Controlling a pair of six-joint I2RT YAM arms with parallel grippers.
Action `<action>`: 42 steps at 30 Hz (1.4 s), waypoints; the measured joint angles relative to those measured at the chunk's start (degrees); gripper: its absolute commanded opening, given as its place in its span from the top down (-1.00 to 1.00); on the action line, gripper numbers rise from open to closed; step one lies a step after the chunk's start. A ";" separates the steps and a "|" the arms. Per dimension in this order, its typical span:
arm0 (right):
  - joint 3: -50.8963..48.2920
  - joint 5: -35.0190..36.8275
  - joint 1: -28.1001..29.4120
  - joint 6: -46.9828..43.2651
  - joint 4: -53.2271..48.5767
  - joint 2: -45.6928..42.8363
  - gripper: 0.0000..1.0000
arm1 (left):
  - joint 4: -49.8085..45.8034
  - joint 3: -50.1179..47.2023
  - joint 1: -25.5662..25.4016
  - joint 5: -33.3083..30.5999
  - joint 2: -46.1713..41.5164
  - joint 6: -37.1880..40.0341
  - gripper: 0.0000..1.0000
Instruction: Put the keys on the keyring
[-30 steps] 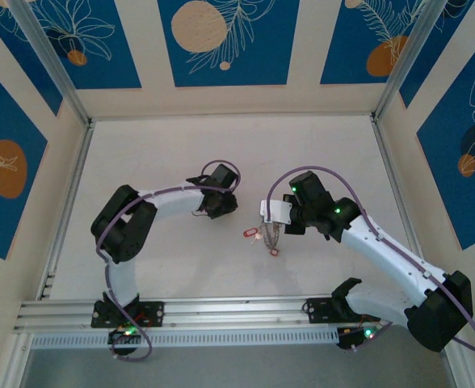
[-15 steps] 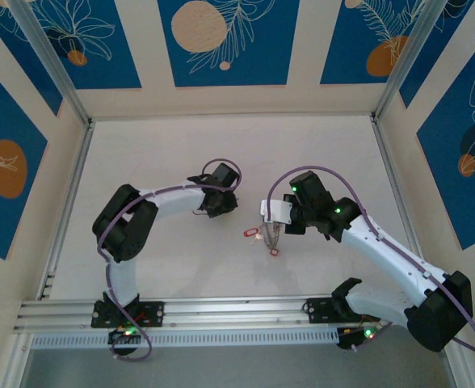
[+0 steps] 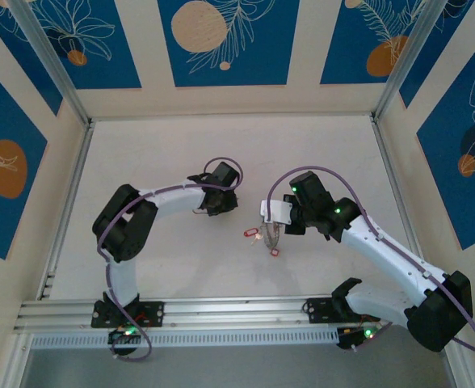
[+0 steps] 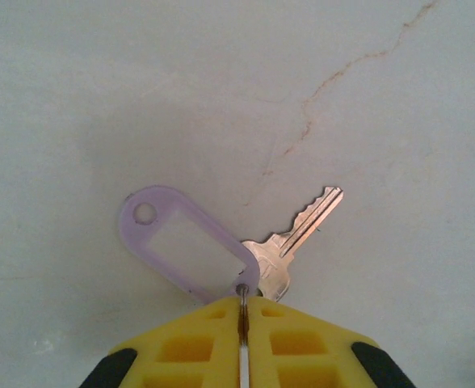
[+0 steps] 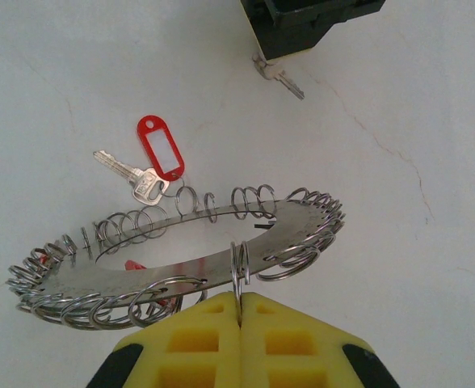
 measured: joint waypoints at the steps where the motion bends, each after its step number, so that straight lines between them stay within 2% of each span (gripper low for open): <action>1: 0.00 -0.11 0.00 0.00 0.02 0.00 1.00 | 0.02 0.00 -0.02 -0.11 0.04 0.33 1.00; 12: 0.00 -0.66 -0.04 0.76 0.02 0.00 1.00 | 1.79 -0.02 -0.02 0.15 0.48 3.23 1.00; 17: 0.02 -2.43 -0.48 2.62 -0.46 0.00 1.00 | 4.76 -1.81 -0.02 1.55 -1.40 10.67 1.00; 21: 0.70 -5.05 -0.92 4.17 -1.97 0.35 1.00 | 8.09 -5.64 -0.02 2.93 -8.79 19.91 1.00; 28: 1.66 -11.61 -2.49 7.13 -1.86 0.94 1.00 | 16.85 -11.98 -0.11 14.16 -22.80 38.07 1.00; 35: 1.70 -18.73 -3.82 9.42 -0.98 2.03 1.00 | 23.47 -19.56 -0.79 25.09 -26.69 52.76 1.00; 42: 1.92 -25.49 -4.63 11.13 -0.42 4.39 1.00 | 27.41 -22.80 -1.16 32.22 -27.76 60.89 1.00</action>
